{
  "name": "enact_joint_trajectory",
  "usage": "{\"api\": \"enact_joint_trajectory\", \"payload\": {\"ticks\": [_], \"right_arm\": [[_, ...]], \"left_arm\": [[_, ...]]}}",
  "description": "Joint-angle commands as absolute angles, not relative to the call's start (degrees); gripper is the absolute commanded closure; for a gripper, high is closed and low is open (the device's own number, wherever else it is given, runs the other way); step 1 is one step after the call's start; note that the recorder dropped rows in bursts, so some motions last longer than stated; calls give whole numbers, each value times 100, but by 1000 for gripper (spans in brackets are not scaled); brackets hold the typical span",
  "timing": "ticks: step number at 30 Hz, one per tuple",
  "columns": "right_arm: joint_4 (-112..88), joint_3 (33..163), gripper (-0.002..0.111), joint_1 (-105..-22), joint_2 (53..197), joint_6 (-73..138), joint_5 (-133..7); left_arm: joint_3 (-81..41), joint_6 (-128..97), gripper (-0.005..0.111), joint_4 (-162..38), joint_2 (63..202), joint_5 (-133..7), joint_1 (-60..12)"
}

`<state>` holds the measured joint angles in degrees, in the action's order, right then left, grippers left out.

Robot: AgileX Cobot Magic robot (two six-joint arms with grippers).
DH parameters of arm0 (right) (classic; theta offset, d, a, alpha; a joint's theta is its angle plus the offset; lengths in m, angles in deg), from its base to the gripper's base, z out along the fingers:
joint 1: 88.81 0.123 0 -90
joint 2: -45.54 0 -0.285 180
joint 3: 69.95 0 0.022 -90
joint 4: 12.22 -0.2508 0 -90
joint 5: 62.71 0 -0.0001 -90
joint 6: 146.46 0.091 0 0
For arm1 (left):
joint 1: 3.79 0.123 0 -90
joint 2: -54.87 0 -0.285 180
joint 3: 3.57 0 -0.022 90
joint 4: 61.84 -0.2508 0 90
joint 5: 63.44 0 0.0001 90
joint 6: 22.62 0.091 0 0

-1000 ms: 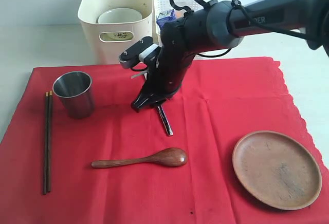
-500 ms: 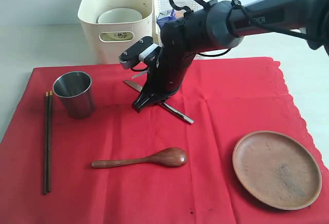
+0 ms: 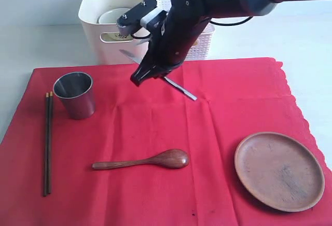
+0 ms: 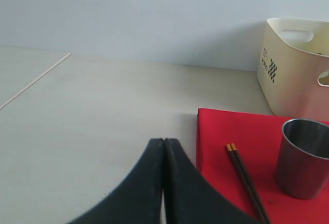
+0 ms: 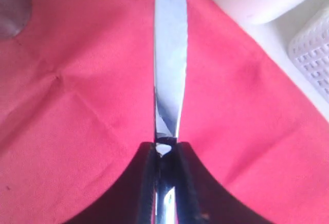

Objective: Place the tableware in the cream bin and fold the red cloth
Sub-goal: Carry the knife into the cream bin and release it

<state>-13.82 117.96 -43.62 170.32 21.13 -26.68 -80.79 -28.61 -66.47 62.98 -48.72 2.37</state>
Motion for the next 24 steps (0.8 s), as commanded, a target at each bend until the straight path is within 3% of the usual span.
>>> {"api": "enact_joint_trajectory", "payload": {"ticks": [1, 15, 22, 24], "right_arm": [[-1374, 11791, 108, -4383, 16839, 2105, -3433], [-1527, 11791, 108, -4383, 16681, 2319, -6170], [-1527, 11850, 108, -4395, 17450, 2468, -9241], [-1527, 12260, 108, -4395, 17832, 2459, -9240]], "left_arm": [[-8078, -2865, 106, -6607, 6287, -4880, 195], [-8078, -2865, 106, -6607, 6287, -4880, 195], [-8078, -2865, 106, -6607, 6287, -4880, 195], [-8078, -2865, 106, -6607, 6287, -4880, 195]]}}
